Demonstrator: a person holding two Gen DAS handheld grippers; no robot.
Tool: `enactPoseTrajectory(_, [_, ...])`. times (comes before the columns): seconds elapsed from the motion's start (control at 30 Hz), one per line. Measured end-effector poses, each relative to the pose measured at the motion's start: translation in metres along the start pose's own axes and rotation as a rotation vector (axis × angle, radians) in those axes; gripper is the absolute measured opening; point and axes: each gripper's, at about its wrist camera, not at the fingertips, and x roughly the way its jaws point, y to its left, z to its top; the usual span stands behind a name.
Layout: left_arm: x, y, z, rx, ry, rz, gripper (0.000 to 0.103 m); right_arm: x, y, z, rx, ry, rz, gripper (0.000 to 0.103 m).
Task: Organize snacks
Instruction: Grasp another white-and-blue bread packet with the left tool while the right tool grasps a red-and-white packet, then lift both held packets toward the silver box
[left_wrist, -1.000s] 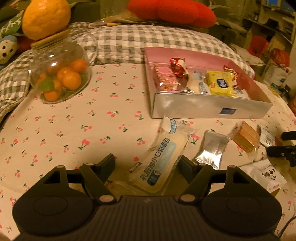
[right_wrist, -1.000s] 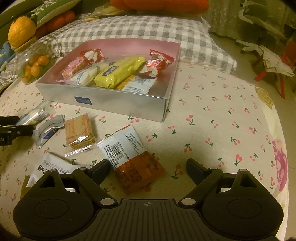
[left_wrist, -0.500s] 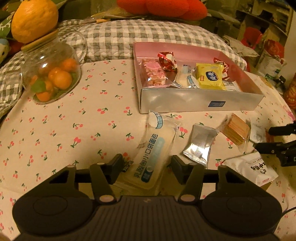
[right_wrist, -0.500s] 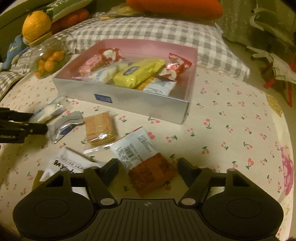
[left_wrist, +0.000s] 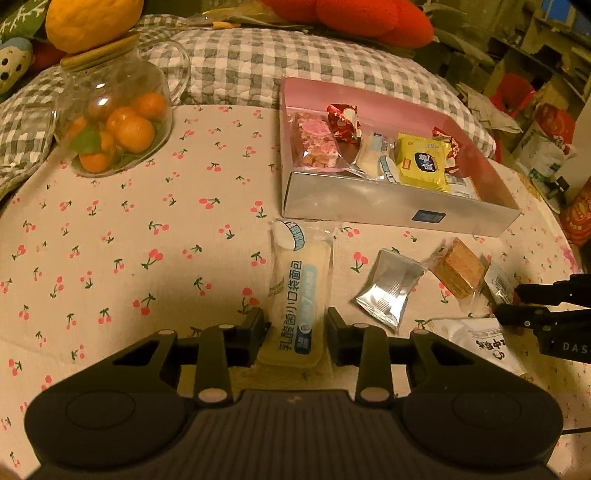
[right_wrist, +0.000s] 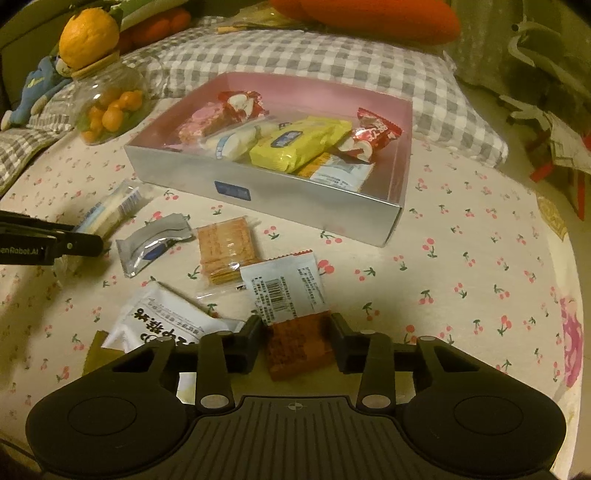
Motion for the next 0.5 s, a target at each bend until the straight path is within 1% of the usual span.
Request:
enactPoseTrajectory(0.13, [-0.004,0.000,-0.001,-0.016,0.005,-0.022,0.029,-0.001,0.001,0.001,0.014,0.014,0.001,0.036])
enactPoseTrajectory(0.3, [-0.008,0.000,-0.002,-0.034,0.012,-0.049,0.026,-0.004,-0.004,0.003,0.072,0.019,0.032,0.035])
enactPoseTrajectory(0.5, [-0.012,-0.001,-0.002,-0.039,0.013,-0.061,0.022,-0.008,-0.009,0.004,0.117,0.024,0.048,0.034])
